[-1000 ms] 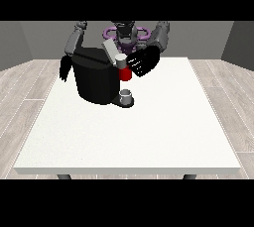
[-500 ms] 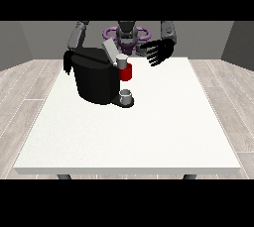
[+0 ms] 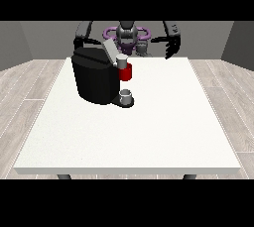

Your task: Insert the coffee pod into the coffee machine and close the lid

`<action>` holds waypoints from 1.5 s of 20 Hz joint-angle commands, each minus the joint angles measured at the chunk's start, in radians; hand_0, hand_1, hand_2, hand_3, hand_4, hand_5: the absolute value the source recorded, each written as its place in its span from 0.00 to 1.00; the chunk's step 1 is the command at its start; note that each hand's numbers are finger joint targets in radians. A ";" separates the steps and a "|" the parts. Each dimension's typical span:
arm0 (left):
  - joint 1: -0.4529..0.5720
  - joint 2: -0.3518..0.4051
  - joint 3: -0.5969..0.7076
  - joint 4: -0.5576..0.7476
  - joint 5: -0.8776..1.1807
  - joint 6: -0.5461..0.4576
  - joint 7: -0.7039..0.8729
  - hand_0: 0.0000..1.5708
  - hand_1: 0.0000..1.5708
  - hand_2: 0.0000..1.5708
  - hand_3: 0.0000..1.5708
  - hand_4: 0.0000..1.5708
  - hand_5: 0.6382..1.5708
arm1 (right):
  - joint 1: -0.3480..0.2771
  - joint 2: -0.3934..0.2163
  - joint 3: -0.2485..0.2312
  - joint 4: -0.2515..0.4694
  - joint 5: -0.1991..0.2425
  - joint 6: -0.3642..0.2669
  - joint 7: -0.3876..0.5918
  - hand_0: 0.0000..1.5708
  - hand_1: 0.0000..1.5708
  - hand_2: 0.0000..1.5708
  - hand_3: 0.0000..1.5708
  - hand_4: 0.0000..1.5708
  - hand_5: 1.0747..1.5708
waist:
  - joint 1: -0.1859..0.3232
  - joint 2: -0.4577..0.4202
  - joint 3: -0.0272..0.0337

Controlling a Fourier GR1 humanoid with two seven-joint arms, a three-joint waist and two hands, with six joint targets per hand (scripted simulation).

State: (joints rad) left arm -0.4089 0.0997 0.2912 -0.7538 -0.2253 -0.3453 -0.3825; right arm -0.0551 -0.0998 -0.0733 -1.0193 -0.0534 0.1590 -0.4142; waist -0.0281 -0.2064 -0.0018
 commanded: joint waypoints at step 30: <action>0.285 0.004 -0.091 -0.313 0.125 -0.092 -0.120 0.00 0.00 0.00 0.00 0.15 1.00 | -0.283 0.099 0.255 -0.448 0.282 -0.390 0.362 0.00 0.00 0.00 0.00 0.14 1.00 | 0.118 0.170 0.0017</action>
State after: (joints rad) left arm -0.1454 0.1027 0.2174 -1.0314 -0.1072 -0.4355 -0.4719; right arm -0.2779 -0.0115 0.1643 -1.4993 0.1910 -0.1778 -0.0960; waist 0.0716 -0.0625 0.0001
